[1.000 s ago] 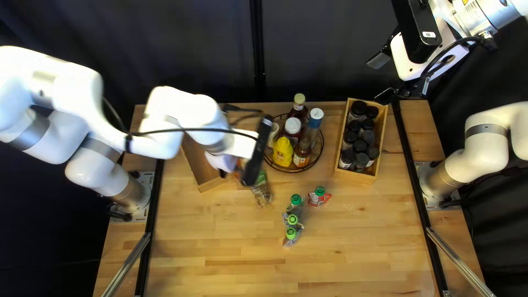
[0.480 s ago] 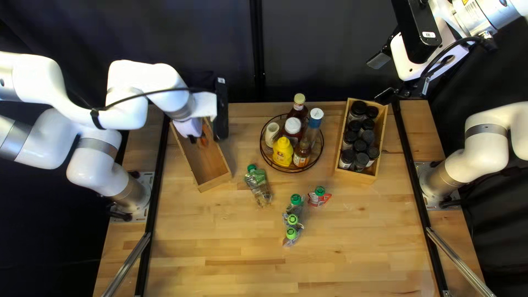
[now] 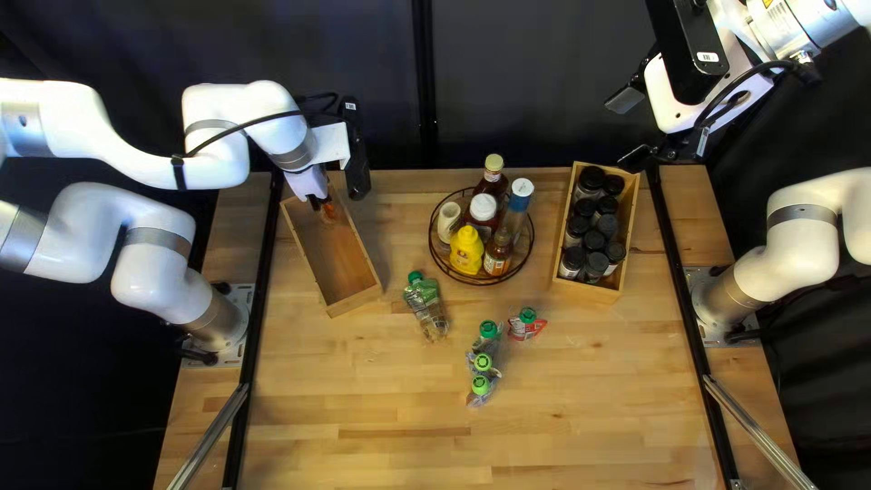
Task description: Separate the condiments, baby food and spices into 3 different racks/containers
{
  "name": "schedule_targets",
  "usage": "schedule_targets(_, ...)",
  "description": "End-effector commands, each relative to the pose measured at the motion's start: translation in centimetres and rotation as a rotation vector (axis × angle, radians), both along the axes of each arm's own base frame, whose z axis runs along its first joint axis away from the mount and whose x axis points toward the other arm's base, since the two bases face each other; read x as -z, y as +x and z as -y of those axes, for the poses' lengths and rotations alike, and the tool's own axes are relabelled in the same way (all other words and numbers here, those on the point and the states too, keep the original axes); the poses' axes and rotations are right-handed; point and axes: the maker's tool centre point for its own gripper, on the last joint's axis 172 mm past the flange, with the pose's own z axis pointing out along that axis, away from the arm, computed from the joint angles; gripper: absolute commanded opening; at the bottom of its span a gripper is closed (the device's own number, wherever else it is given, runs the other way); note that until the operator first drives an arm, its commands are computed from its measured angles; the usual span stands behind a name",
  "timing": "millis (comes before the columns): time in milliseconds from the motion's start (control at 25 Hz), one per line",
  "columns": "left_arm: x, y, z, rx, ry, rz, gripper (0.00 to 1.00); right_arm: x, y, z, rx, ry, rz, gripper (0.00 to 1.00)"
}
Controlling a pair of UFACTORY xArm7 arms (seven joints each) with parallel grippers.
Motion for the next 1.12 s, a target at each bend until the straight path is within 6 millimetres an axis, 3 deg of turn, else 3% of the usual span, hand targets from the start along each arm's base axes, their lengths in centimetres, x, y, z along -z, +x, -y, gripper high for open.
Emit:
schedule_targets(40,1.2,0.3,-0.3,0.003,-0.010,0.004,0.50,0.0,0.0,0.0,0.000,0.000,0.000,1.00)
schedule_targets(120,1.4,0.6,-0.1,0.006,-0.013,0.005,0.74,0.0,0.0,0.0,0.000,0.000,0.000,1.00)
schedule_targets(160,1.4,0.7,0.1,0.009,-0.016,0.005,0.78,0.0,0.0,0.0,0.000,0.000,0.000,1.00)
schedule_targets(200,1.3,0.9,0.3,0.015,-0.018,0.004,0.97,0.0,0.0,0.0,0.000,0.000,0.000,1.00)
schedule_targets(240,1.1,1.0,0.6,0.019,-0.019,0.003,1.00,0.0,0.0,0.0,0.000,0.000,0.000,1.00)
schedule_targets(360,0.2,1.4,1.4,0.027,-0.019,0.006,1.00,0.0,0.0,0.0,0.000,0.000,0.000,1.00)
schedule_targets(480,-1.2,2.4,3.6,0.058,-0.022,0.009,1.00,0.0,0.0,0.0,0.000,0.000,0.000,1.00)
schedule_targets(760,-4.0,7.7,13.9,0.306,-0.088,0.010,1.00,0.0,0.0,0.0,0.000,0.000,0.000,1.00)
schedule_targets(1120,-2.0,15.1,25.2,0.697,-0.105,-0.044,1.00,0.0,0.0,0.0,0.000,0.000,0.000,1.00)
